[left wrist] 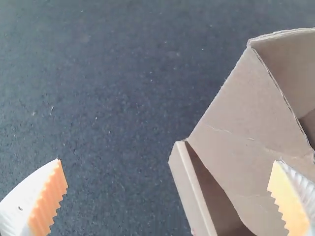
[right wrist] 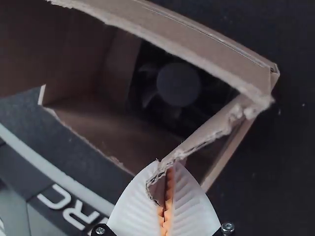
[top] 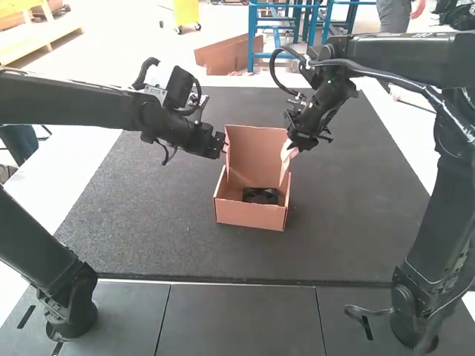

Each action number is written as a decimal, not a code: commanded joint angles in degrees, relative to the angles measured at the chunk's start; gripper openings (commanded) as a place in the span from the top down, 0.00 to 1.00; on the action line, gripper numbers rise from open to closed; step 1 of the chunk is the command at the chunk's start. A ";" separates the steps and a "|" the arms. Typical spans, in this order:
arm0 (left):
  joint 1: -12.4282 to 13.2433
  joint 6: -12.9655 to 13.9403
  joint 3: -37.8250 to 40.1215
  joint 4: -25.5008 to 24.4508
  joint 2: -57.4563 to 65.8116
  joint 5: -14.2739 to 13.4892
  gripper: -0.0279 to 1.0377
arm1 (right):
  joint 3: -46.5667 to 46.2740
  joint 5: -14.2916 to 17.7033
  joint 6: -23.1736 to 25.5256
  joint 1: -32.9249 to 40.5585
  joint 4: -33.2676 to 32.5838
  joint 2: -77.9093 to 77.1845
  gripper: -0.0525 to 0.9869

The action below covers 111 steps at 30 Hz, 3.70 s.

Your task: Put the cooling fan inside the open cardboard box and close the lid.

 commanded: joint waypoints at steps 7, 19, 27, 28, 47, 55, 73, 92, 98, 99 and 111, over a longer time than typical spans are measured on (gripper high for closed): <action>-1.71 -0.48 -3.81 0.65 -3.80 1.44 0.06 | -5.09 -2.24 -2.15 3.05 -0.92 -3.99 0.96; -1.71 -0.39 -7.24 -2.07 -8.99 1.18 0.06 | -8.61 -0.57 -3.64 5.07 -0.92 -4.51 0.96; -1.36 -0.13 -8.47 -7.17 -16.72 1.09 0.06 | -9.66 3.48 -6.28 5.42 -1.27 -4.43 0.96; -1.19 -0.21 -7.85 -7.26 -17.86 1.09 0.06 | -9.66 3.83 -6.46 5.51 -1.36 -4.43 0.96; 0.22 -0.21 4.89 -4.80 -12.68 -1.54 0.06 | -4.92 8.57 -3.82 -0.03 4.62 -14.01 0.06; -4.70 -0.21 10.25 -2.60 -5.38 -3.30 0.06 | -13.36 20.53 -4.08 -9.70 20.79 -24.91 0.06; -13.14 1.37 16.23 -3.22 5.95 -4.62 0.06 | -20.47 20.62 -4.96 -13.04 21.94 -34.84 0.07; -13.32 2.95 9.28 -8.84 6.39 -6.73 0.06 | -18.80 10.24 -0.92 -13.04 18.07 -34.84 0.07; -13.93 4.09 5.24 -6.82 6.39 -6.73 0.06 | -18.98 8.84 -0.48 -13.04 17.19 -34.93 0.07; -13.93 4.18 4.71 -6.03 6.39 -6.73 0.06 | -18.98 8.75 -0.48 -13.04 17.10 -35.01 0.07; -13.32 5.50 -0.56 2.06 9.56 -9.37 0.06 | -19.68 7.78 -0.22 -13.04 16.40 -36.42 0.07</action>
